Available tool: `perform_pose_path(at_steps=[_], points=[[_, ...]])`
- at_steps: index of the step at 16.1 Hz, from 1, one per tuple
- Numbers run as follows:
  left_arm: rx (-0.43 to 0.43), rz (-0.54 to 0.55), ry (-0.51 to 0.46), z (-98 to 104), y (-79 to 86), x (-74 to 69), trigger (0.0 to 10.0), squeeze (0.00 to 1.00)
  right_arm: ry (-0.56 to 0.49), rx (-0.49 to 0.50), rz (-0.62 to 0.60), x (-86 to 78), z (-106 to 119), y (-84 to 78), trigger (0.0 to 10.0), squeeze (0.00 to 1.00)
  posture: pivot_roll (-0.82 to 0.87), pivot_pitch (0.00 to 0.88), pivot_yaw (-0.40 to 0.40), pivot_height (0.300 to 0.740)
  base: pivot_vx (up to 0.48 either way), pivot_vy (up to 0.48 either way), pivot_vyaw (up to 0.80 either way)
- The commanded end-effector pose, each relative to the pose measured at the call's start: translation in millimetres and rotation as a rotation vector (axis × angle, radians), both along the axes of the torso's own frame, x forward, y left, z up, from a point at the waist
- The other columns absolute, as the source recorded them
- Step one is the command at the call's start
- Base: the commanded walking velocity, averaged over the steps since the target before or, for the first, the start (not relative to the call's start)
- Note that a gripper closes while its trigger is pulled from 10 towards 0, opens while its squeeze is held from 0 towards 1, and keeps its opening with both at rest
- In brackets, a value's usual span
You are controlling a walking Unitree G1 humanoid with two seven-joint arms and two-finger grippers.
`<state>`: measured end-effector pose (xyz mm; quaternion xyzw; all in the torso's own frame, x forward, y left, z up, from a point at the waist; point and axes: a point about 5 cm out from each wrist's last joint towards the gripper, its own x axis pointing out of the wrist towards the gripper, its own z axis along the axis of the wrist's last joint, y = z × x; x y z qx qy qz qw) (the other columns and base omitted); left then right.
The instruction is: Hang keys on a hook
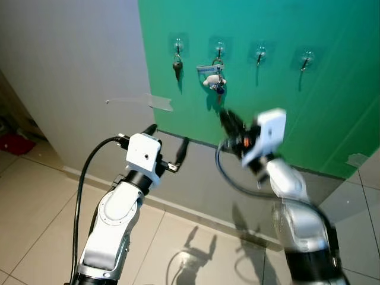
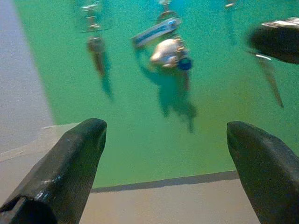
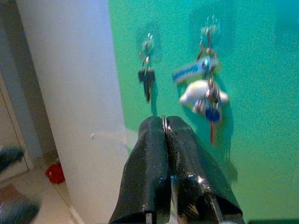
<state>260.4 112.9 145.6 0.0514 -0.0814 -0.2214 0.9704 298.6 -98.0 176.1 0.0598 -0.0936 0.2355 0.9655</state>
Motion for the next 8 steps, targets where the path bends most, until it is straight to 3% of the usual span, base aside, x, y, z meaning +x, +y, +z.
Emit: perform_pose_path(at_steps=[1,4,8], points=[[0.000,-0.046,-0.022,5,-4.0,-2.9,10.0,0.00,-0.005,0.023,-0.001,4.9,3,-2.4,10.0,0.00,0.03,0.000,0.018,0.740,0.000,0.000,0.00],[-0.001,-0.090,-0.028,7,-9.4,-5.6,10.0,0.00,-0.033,0.050,-0.005,23.0,19,-3.2,10.0,0.00,0.04,0.000,0.015,0.740,0.000,0.000,0.00],[-0.013,-0.048,-0.047,12,-3.8,-1.7,10.0,0.00,-0.058,0.092,-0.021,35.3,33,-3.5,10.0,0.00,0.05,0.000,0.005,0.740,0.000,0.000,0.00]])
